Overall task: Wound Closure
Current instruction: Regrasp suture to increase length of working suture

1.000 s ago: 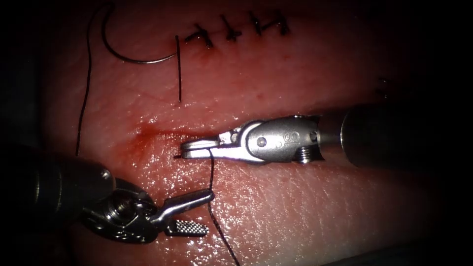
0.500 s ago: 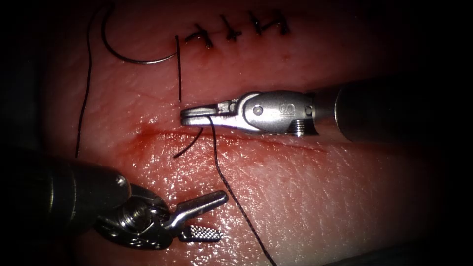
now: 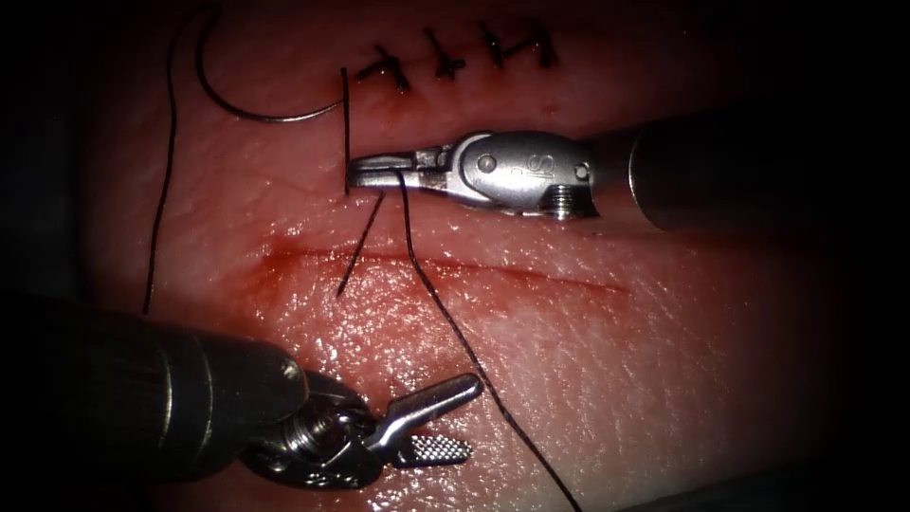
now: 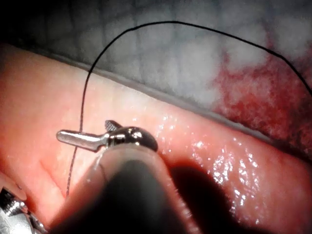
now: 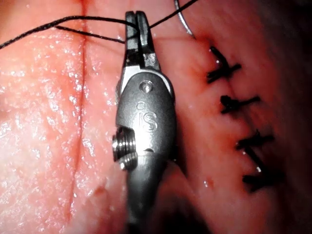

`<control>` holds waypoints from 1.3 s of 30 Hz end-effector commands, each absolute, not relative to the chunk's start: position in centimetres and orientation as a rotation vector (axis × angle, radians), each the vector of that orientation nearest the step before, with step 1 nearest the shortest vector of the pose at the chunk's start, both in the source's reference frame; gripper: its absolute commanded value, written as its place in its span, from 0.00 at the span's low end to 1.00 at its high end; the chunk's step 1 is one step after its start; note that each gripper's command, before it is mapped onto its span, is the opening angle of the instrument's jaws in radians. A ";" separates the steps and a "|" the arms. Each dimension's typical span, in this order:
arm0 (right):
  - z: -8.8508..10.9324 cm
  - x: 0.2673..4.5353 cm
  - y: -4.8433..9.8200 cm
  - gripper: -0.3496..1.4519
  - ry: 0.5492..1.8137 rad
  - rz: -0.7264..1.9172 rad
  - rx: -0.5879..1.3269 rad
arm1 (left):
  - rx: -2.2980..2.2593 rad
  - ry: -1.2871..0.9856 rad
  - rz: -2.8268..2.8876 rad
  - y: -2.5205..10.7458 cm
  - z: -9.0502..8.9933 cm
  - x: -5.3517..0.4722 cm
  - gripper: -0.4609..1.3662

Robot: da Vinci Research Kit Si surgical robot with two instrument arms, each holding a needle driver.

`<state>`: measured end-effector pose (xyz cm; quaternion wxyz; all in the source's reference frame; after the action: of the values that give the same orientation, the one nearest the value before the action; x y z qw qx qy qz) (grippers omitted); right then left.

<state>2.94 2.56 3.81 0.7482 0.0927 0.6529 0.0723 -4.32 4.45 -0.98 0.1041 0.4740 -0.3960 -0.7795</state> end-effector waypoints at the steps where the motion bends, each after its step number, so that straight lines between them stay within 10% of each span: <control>1: 3.8 2.95 2.6 0.00 1.420 0.157 0.208 | 1.385 -1.181 -2.296 4.4 -1.0 -4.36 0.66; 35: 3.9 3.02 2.6 0.00 1.417 0.163 0.205 | 1.426 -1.302 -2.248 4.1 -0.7 -5.12 0.62; 37: 3.9 3.02 2.6 0.00 1.417 0.163 0.204 | 1.429 -1.303 -2.250 4.1 -0.6 -5.14 0.59; 39: 3.9 3.02 2.6 0.00 1.417 0.167 0.208 | 1.463 -1.291 -2.257 4.1 -0.6 -5.15 0.23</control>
<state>3.02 2.56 3.88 0.7512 0.0951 0.6489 0.0749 -5.16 4.10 -0.63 0.0763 0.4908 -0.4308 -0.7534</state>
